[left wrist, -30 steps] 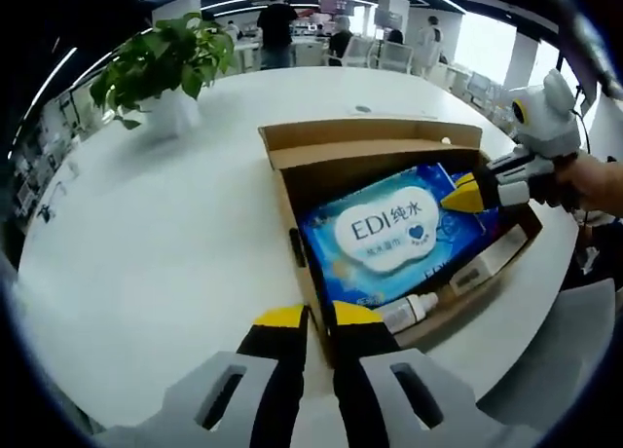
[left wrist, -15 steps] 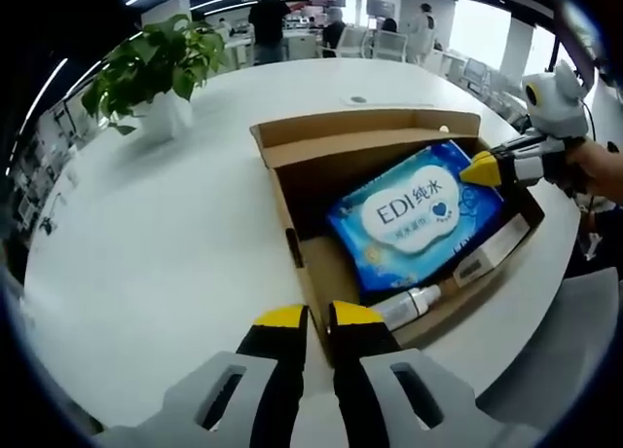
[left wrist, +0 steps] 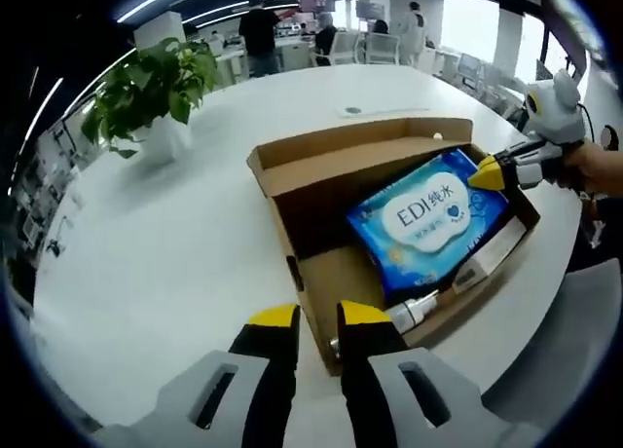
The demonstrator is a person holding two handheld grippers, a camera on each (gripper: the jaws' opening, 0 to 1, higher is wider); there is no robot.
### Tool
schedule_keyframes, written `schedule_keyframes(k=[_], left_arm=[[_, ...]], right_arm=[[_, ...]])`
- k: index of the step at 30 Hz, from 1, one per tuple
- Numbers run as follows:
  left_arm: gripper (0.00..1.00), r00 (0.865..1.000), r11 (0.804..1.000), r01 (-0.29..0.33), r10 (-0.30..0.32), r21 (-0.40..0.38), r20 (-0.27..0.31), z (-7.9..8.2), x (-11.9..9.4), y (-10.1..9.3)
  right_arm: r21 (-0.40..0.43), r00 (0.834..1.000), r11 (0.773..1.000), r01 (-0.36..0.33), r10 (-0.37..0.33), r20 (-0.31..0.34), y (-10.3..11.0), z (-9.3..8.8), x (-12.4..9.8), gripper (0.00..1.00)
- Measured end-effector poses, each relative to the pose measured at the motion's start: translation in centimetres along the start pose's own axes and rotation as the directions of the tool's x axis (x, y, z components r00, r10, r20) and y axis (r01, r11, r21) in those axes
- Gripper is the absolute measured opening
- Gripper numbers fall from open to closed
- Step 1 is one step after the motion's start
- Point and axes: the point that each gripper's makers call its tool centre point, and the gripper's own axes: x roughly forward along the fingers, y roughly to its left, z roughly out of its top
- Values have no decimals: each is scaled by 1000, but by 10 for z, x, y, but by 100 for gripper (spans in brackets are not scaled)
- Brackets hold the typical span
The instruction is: Operate the shoe box by opening the lid, removing the specified soft item, and placing it in the target area until the item is outside and the box remains undamaged.
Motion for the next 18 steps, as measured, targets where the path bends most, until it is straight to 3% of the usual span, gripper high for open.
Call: schedule_keyframes(k=[6,9,18], left_arm=[[17,999,999,46,-46,17,25,14,4,-18],[17,995,995,99,-98,9,-13,12,13,-31],[19,981,983,185,-185,0,-52,10,35,-56]], right_arm=[[-30,1000,1000,8,-9,-7,-3,-3,-1,0],[-43,1000,999,12,-12,-11,-4,-4,-2,0],[-70,1000,997,18,-19,-18,-6,-6,-2,0]])
